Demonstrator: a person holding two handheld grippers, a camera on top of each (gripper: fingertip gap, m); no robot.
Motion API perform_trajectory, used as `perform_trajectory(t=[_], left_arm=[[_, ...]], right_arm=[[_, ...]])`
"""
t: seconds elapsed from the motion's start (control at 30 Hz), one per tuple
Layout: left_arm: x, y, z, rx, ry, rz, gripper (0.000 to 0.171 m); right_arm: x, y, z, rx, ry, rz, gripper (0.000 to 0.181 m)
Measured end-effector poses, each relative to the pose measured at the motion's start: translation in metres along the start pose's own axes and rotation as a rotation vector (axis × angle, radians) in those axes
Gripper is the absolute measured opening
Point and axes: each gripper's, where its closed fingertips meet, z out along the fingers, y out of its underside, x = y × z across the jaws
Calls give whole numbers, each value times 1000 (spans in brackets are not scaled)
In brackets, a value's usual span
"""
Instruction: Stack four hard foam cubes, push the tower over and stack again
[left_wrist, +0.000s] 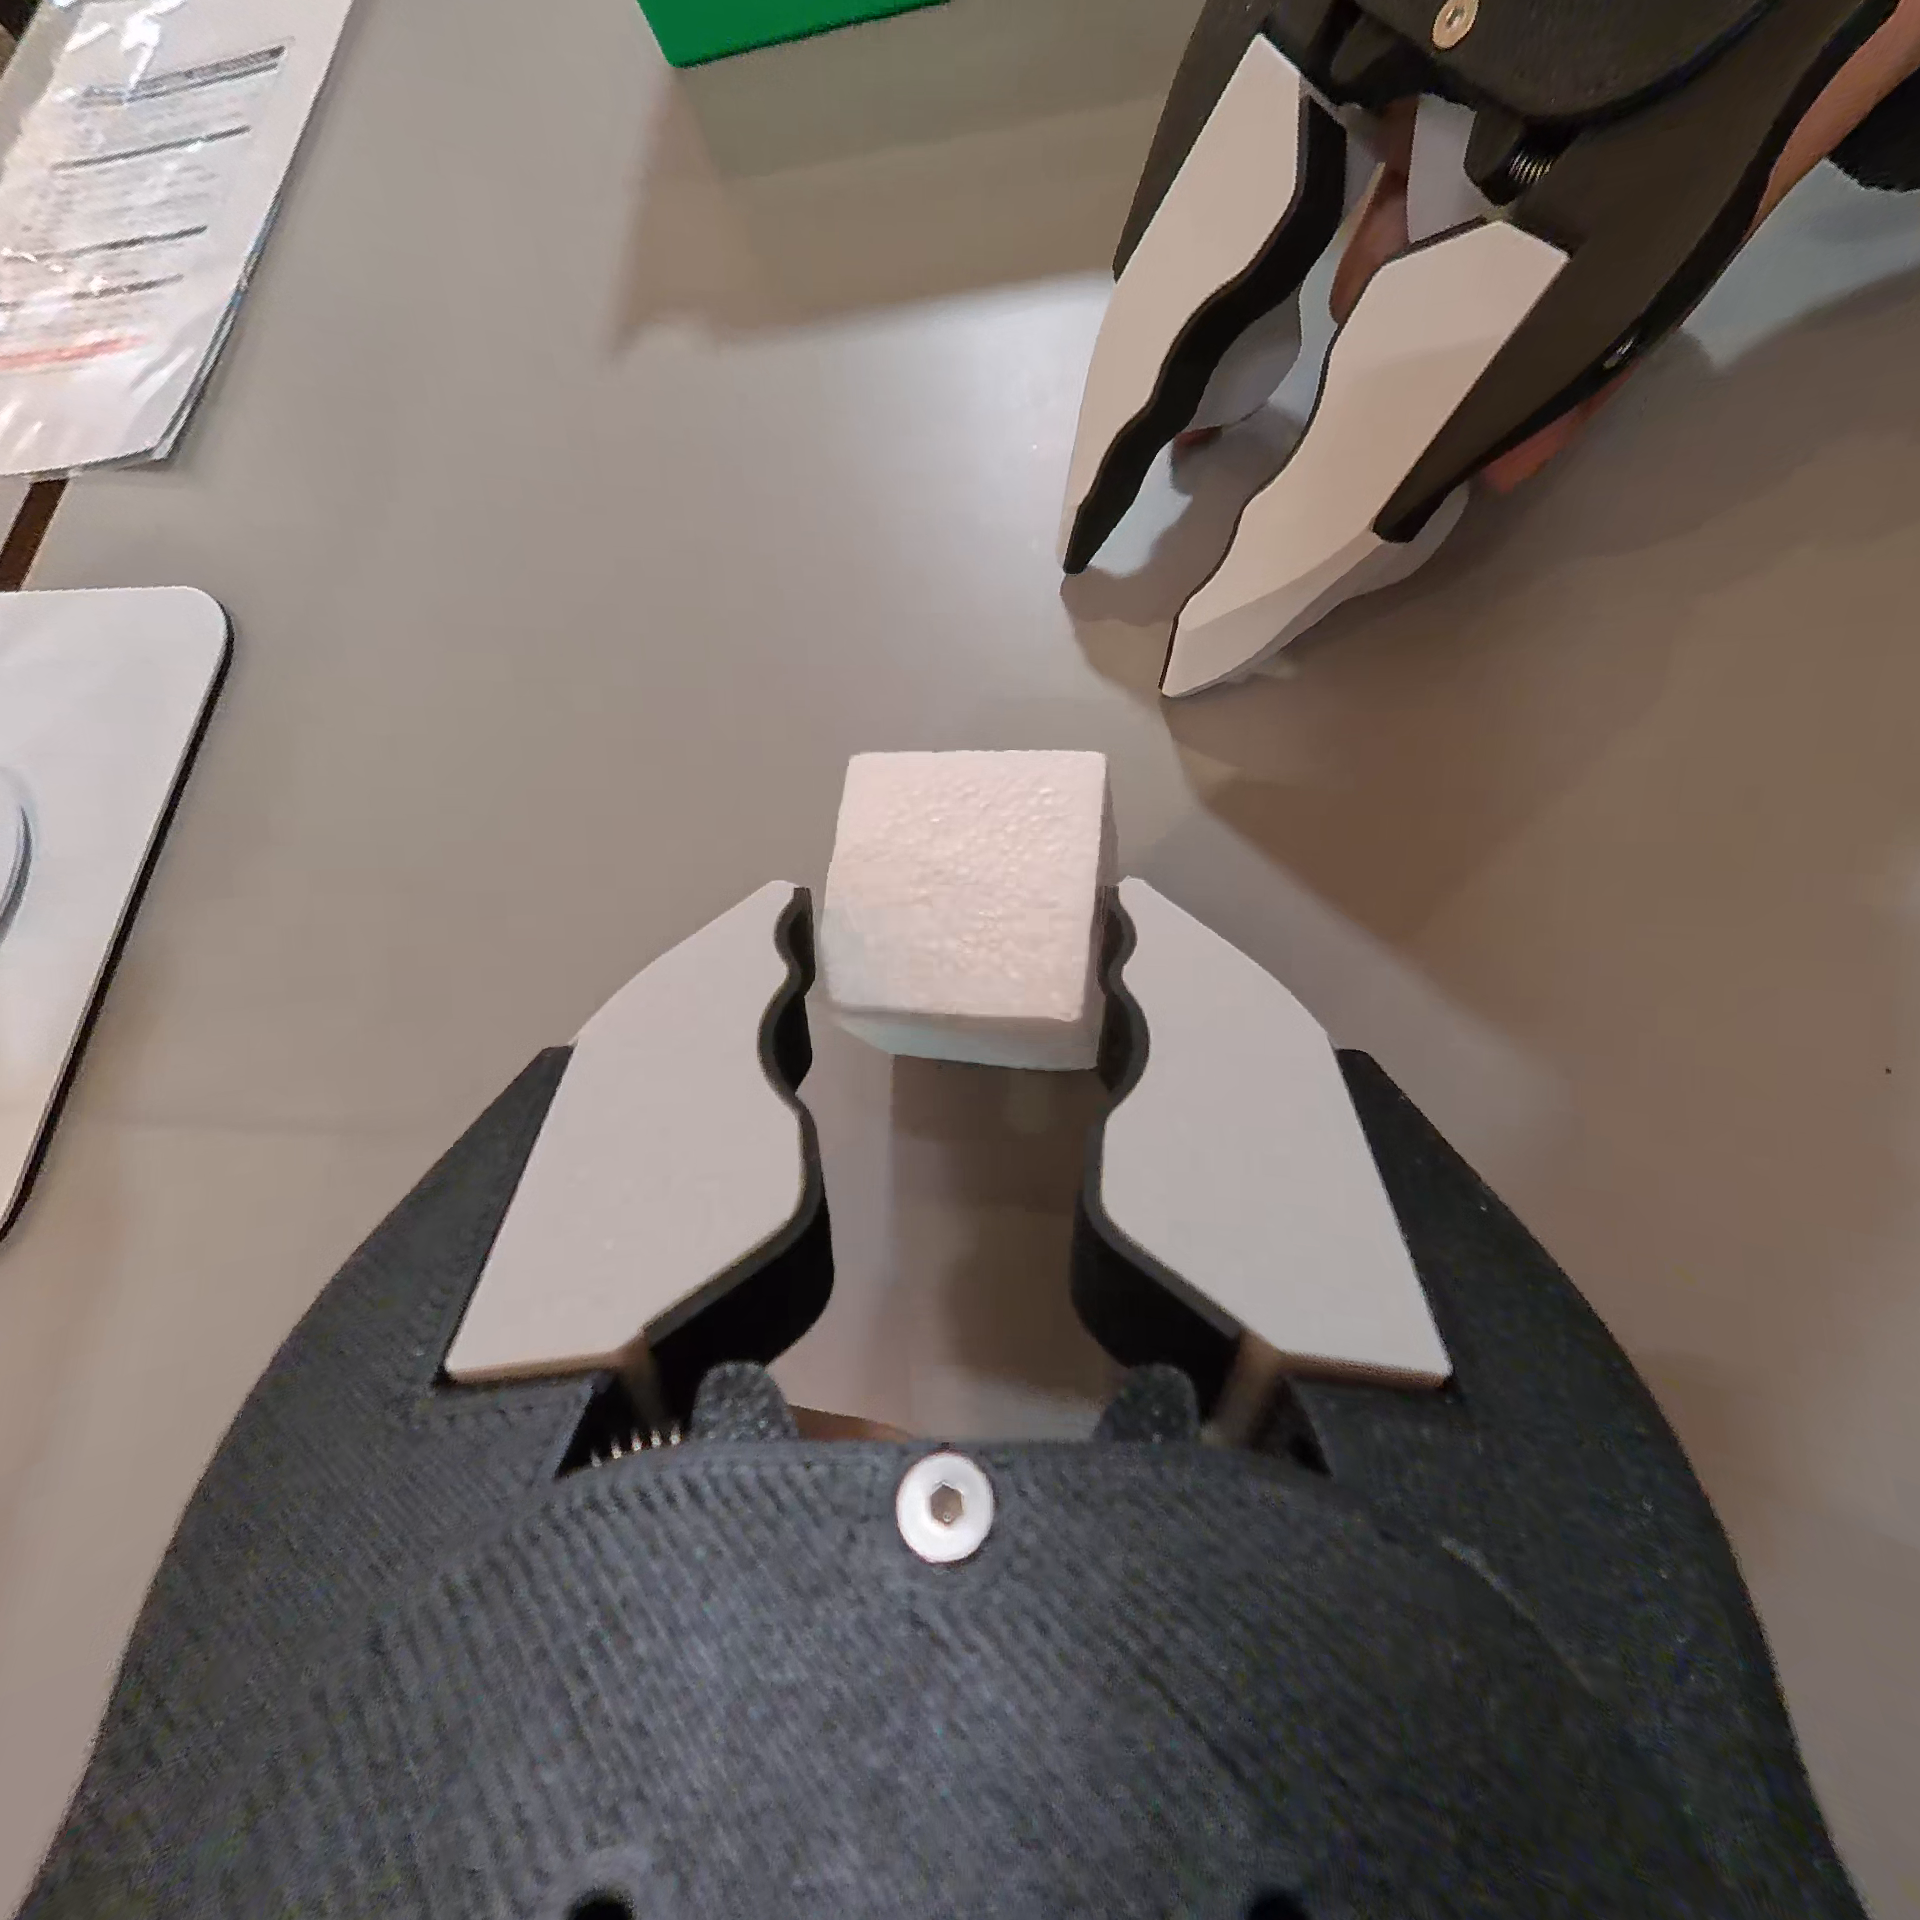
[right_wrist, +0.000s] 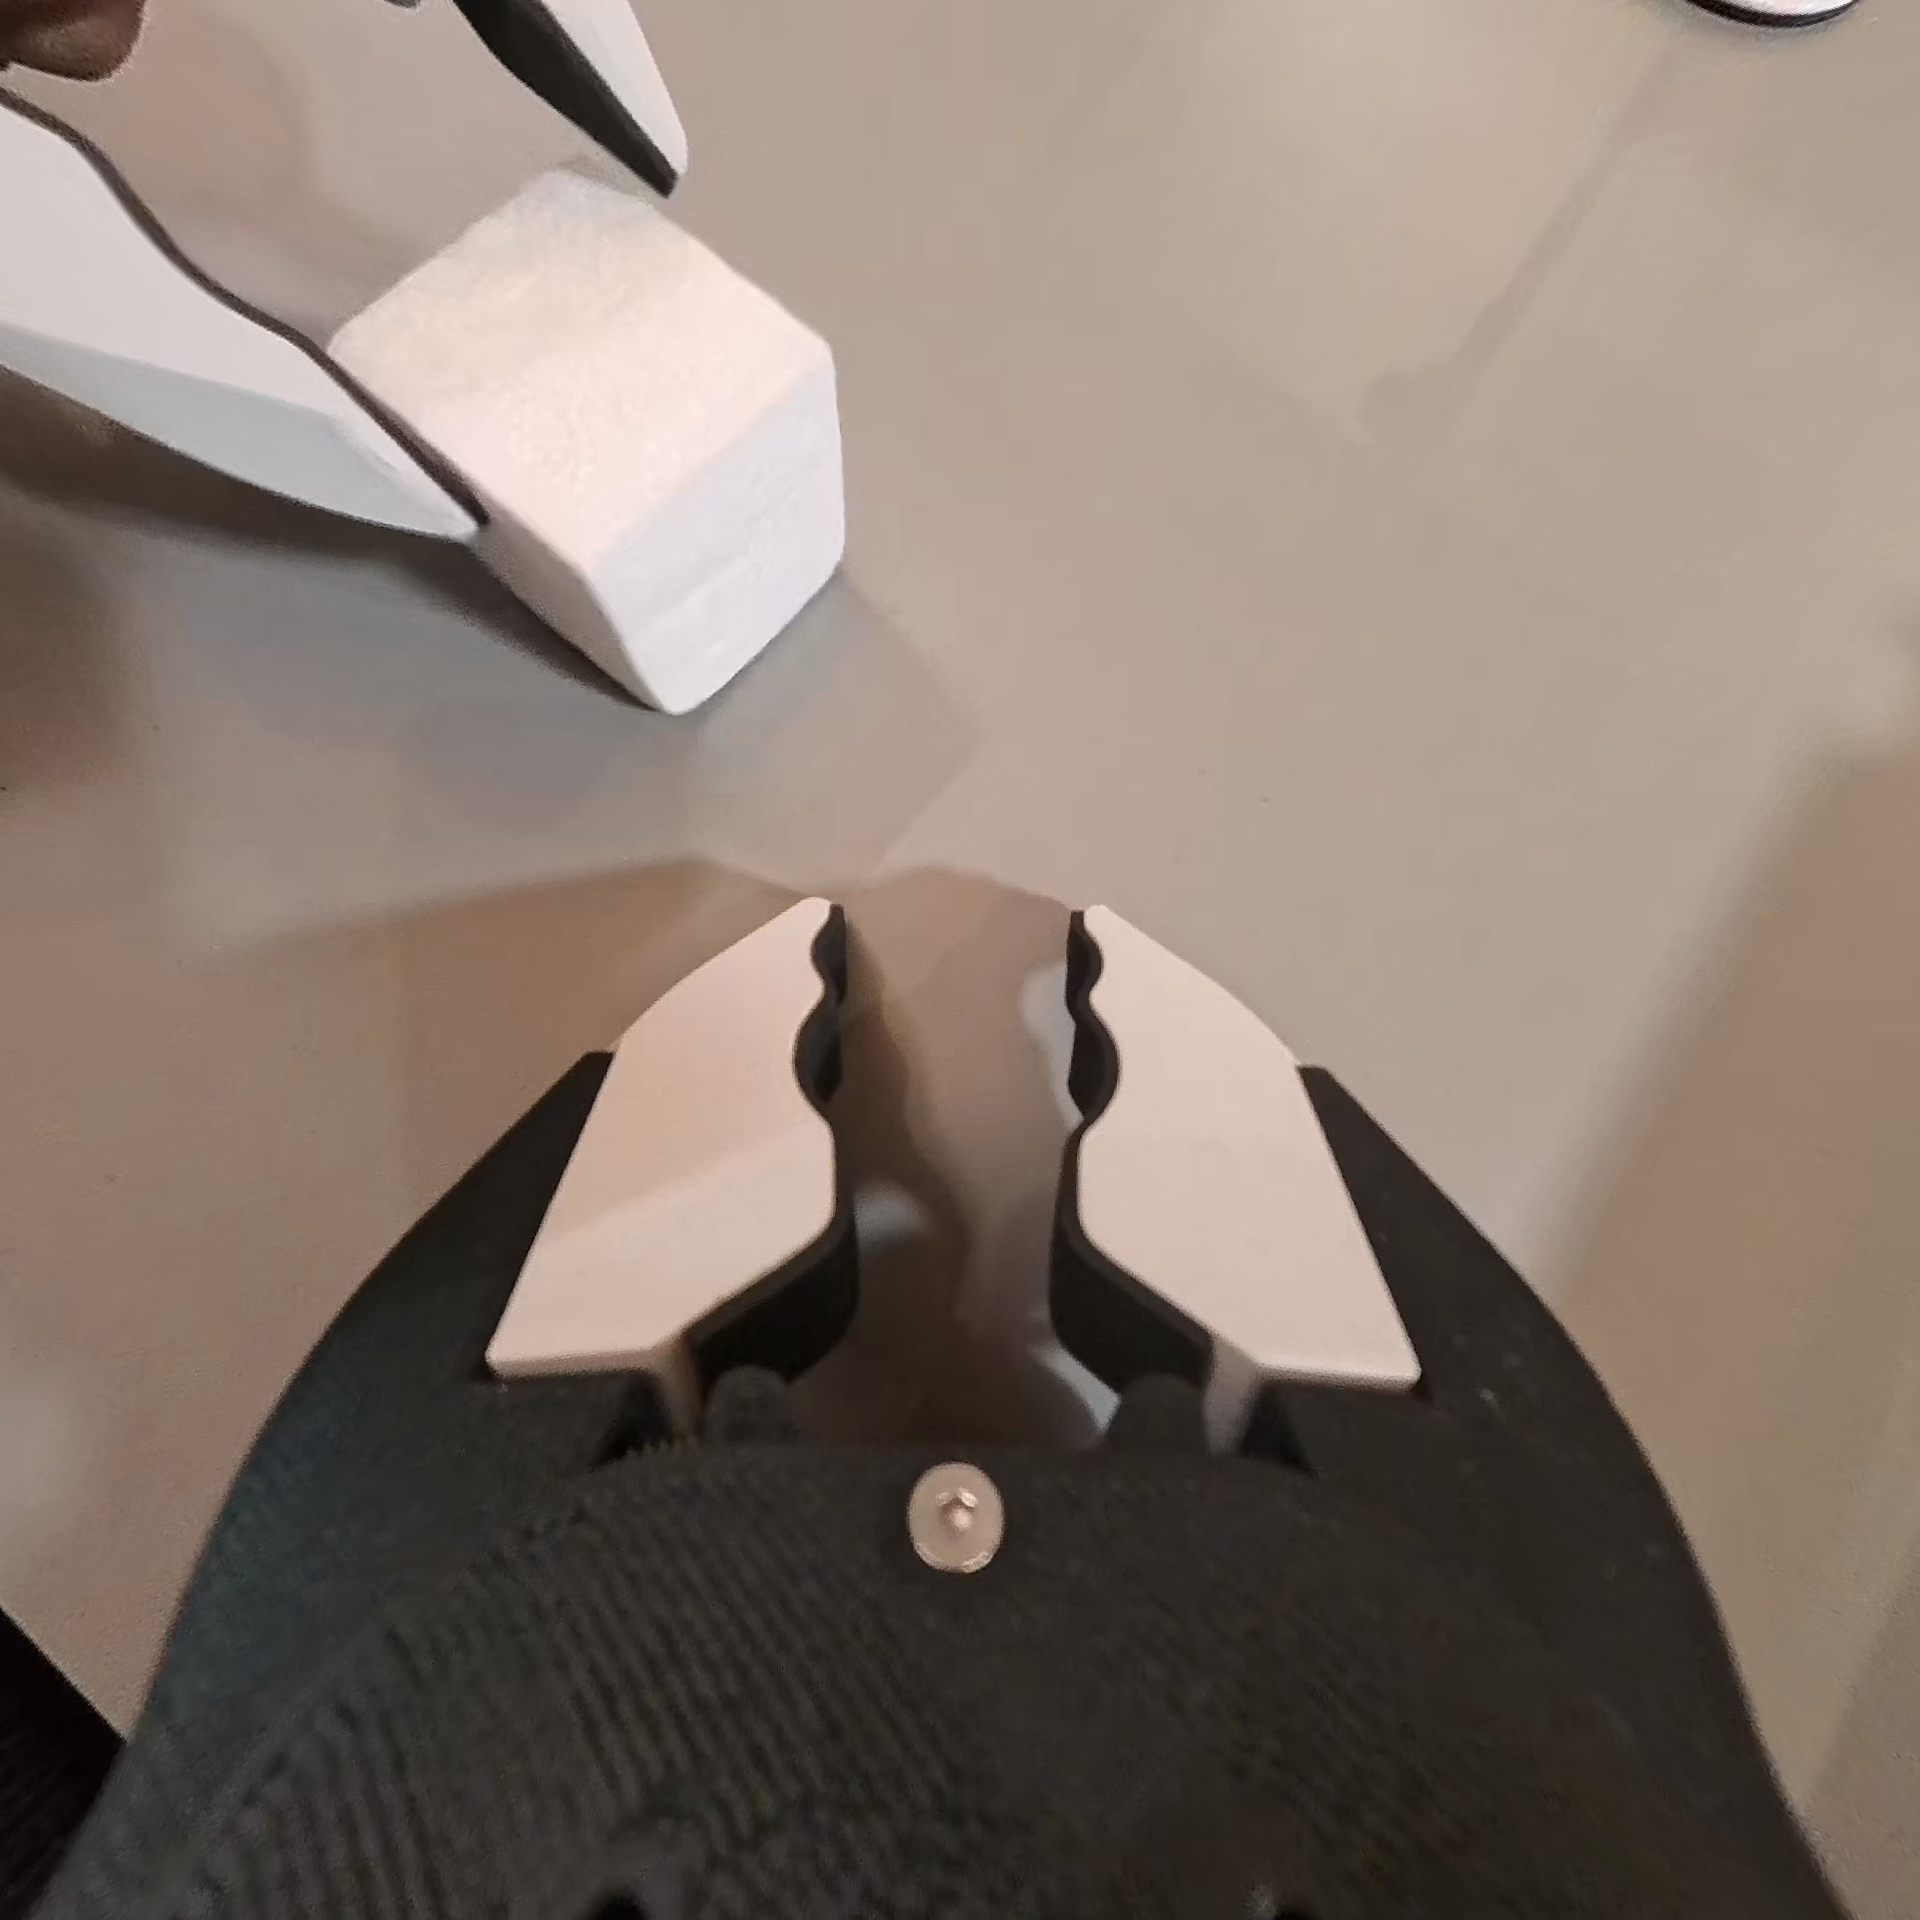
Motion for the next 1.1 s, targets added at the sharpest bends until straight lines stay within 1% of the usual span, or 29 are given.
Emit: perform_trajectory(t=[0.17,0.37,0.4,0.47,0.57,0.6,0.63,0.67,0.7,0.73,0.8,0.87,0.93,1.0,1.1], left_arm=[[0,0,0,-1,-4,2,58],[0,-3,-5,29,0,-31,61],[-1,-5,-9,53,-1,-52,61],[-4,-14,-19,145,11,-131,62],[-17,-27,-43,338,22,-331,60],[-25,-27,-49,381,6,-406,58],[-32,-22,-52,389,-24,-475,54],[-35,-13,-51,365,-48,-519,52],[-33,-4,-48,326,-63,-529,51],[-30,7,-43,265,-91,-521,46],[-23,28,-32,134,-145,-465,37],[-16,37,-22,51,-163,-410,25],[-11,36,-16,33,-142,-402,23],[1,32,-13,42,-58,-402,24],[0,34,-13,32,-68,-396,25]], right_arm=[[0,0,0,0,0,0,41],[0,0,0,0,0,0,41],[0,0,0,0,0,0,41],[0,0,0,0,0,0,41],[0,0,0,0,0,0,41],[0,0,0,0,0,0,41],[0,0,0,0,0,0,41],[0,0,0,0,0,1,41],[0,0,0,0,0,1,41],[0,0,0,0,-1,1,41],[0,0,0,0,-1,1,41],[0,0,0,0,-2,1,41],[0,0,0,0,-3,1,41],[0,0,0,0,-4,2,41],[0,0,0,0,-4,2,41]])
